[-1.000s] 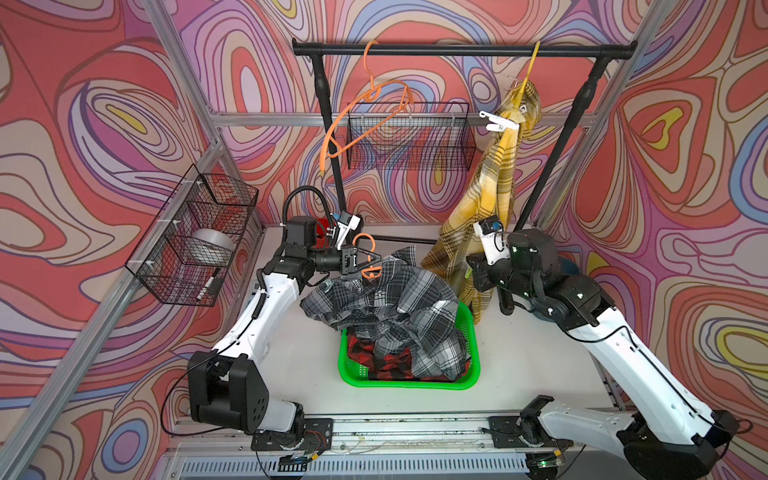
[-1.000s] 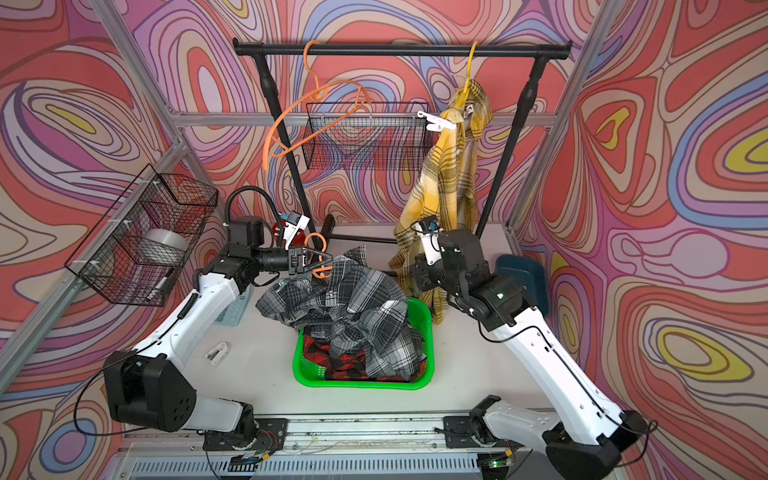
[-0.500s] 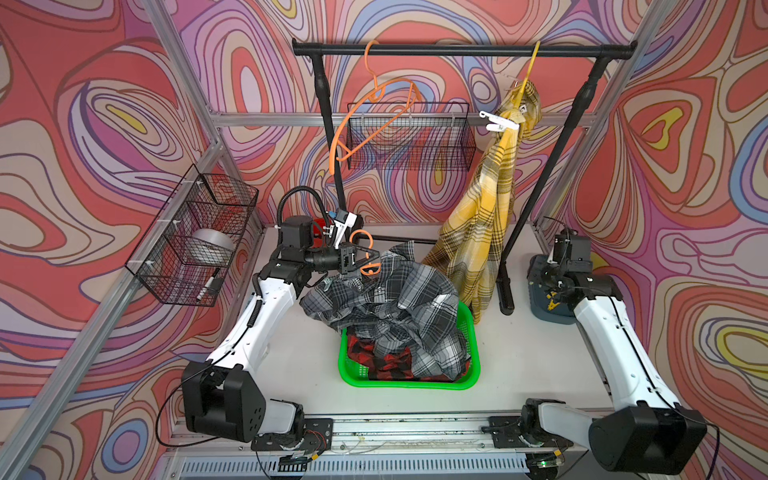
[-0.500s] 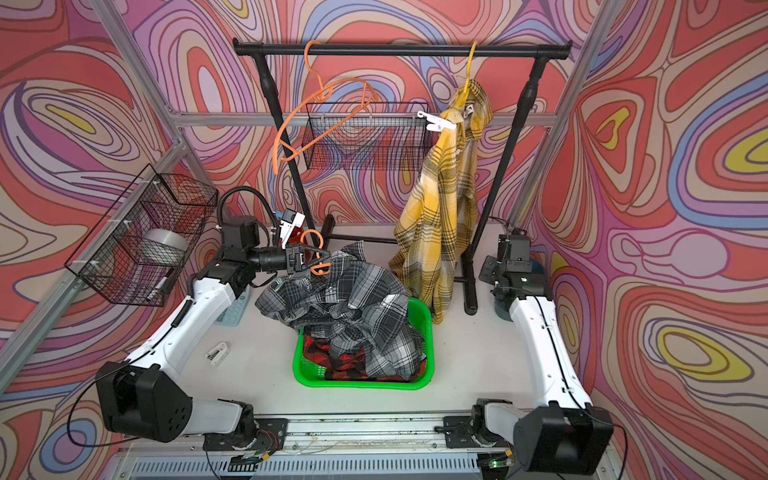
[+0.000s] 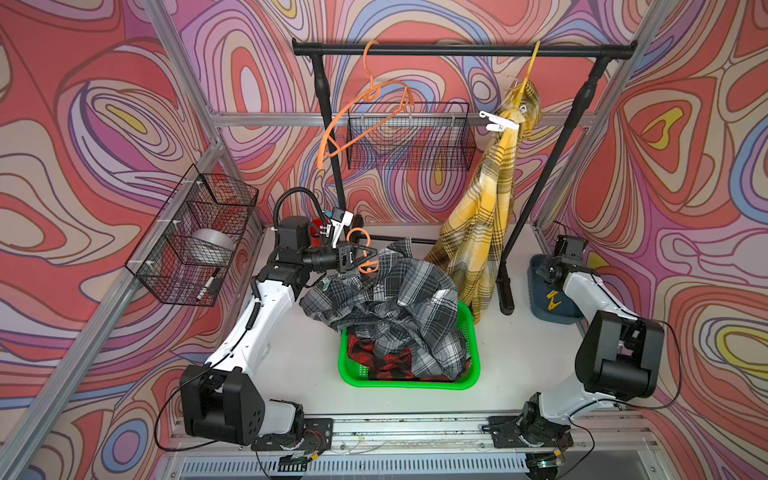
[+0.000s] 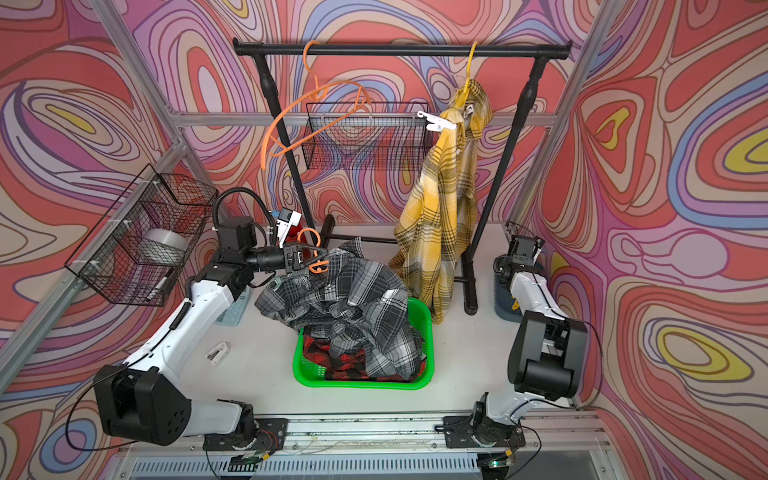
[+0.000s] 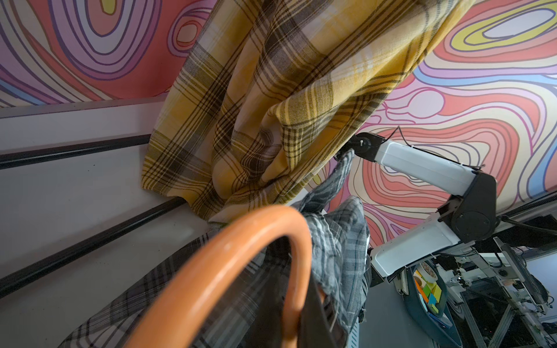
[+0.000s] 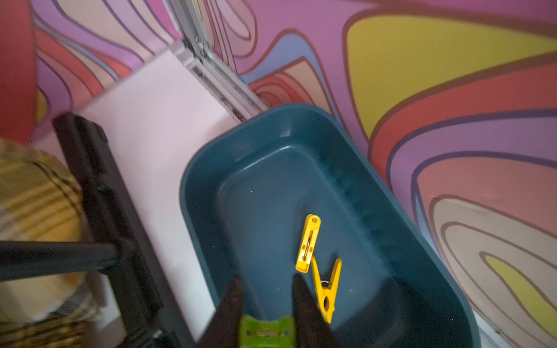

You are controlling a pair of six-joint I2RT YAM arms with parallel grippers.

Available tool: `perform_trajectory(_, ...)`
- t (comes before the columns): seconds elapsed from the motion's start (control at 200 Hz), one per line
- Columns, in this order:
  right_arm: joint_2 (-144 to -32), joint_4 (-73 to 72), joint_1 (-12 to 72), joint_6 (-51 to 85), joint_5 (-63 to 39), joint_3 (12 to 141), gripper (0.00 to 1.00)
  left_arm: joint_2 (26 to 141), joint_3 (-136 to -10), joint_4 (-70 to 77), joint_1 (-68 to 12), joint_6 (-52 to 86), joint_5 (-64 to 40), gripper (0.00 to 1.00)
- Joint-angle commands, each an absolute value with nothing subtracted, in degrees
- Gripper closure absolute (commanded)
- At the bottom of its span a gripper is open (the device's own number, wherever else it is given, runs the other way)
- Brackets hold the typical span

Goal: Remove the clothespins securing long-sleeve shirts to the hanger
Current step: Place the clamp in the storage box.

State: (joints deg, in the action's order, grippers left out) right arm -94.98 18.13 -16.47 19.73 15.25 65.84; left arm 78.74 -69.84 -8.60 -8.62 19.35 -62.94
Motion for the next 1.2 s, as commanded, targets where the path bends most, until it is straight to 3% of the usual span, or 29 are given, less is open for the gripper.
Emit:
perform_trajectory(0.0,-95.17,15.32,-16.52,20.83,13.07,68.35,0.47,77.43,-69.61,-6.04,-8.26,19.77,-63.54,1.0)
perform_trajectory(0.055,-93.94,15.2,-16.52,20.86,11.72,68.46,0.4,77.43,-69.53,-5.98,-8.26,19.59,-63.67,1.0)
perform_trajectory(0.17,-87.85,16.7,-16.52,20.25,8.67,67.76,0.38,77.78,-69.43,-5.89,-8.27,19.25,-64.59,1.0)
perform_trajectory(0.265,-78.1,16.63,-16.26,19.64,0.56,64.68,0.36,78.18,-69.61,-5.91,-8.22,18.77,-65.03,1.0)
perform_trajectory(0.381,-67.05,14.7,-16.18,19.15,-19.78,61.85,0.35,78.46,-69.7,-5.67,-8.27,18.15,-65.28,1.0)
perform_trajectory(0.466,-66.3,15.81,-15.13,18.43,-43.27,65.22,0.35,78.9,-69.92,-6.41,-8.27,17.17,-65.15,1.0)
perform_trajectory(0.511,-66.4,18.3,-11.56,16.26,-49.09,67.73,0.35,79.3,-70.17,-6.68,-8.26,17.06,-65.21,1.0)
perform_trajectory(0.656,-65.6,32.77,9.04,1.09,-39.91,75.85,0.35,80.16,-71.38,-8.25,-8.26,15.87,-66.3,1.0)
perform_trajectory(0.841,-70.89,42.52,23.39,-5.13,-35.39,85.43,0.35,79.54,-73.33,-13.21,-8.26,11.43,-65.15,1.0)
perform_trajectory(1.192,-86.51,52.33,39.16,-11.97,-18.93,100.65,0.36,78.88,-76.65,-21.63,-8.26,4.63,-64.6,1.0)
